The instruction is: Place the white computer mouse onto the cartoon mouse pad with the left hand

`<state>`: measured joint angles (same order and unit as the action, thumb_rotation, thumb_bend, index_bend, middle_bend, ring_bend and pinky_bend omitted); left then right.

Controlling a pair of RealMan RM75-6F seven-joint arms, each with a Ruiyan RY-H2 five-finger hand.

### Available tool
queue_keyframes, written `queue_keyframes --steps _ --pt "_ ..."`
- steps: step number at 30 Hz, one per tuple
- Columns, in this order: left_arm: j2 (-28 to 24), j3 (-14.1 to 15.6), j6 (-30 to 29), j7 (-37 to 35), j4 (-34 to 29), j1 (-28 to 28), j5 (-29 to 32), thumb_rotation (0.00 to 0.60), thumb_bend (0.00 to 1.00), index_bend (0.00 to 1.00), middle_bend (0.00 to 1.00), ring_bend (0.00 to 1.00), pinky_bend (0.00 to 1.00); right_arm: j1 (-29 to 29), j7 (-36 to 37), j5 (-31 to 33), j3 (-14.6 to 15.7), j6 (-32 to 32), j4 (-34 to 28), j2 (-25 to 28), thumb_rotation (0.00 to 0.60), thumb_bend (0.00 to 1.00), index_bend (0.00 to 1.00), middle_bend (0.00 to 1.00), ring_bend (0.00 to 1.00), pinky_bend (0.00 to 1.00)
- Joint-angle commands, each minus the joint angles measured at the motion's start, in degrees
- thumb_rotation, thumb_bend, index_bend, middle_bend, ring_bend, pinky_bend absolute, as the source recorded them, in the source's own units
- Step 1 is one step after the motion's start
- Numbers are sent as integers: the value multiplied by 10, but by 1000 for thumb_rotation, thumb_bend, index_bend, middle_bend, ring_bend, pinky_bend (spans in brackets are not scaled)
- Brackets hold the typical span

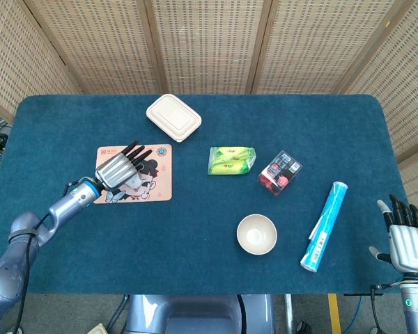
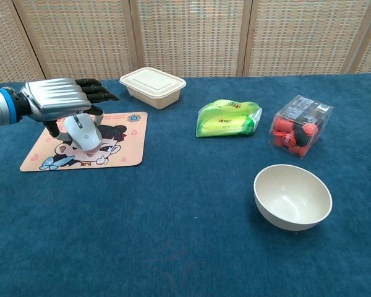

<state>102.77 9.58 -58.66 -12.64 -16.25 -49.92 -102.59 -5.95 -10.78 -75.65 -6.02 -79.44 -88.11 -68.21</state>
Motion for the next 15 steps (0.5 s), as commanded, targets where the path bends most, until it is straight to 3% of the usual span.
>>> queue_keyframes --steps 1,7,15 --pt "9 -1 5 -11 11 -1 5 600 298 374 0 0 0 0 0 -1 0 -1 0 0 600 53 103 0 0 0" --pt "22 2 -3 -9 31 0 6 600 225 131 0 0 0 1 3 -1 -1 -3 2 -1 600 53 103 0 0 0" --pt "29 1 -7 -3 41 4 14 600 207 34 0 0 0 1 4 -4 -1 -6 5 -2 600 53 103 0 0 0"
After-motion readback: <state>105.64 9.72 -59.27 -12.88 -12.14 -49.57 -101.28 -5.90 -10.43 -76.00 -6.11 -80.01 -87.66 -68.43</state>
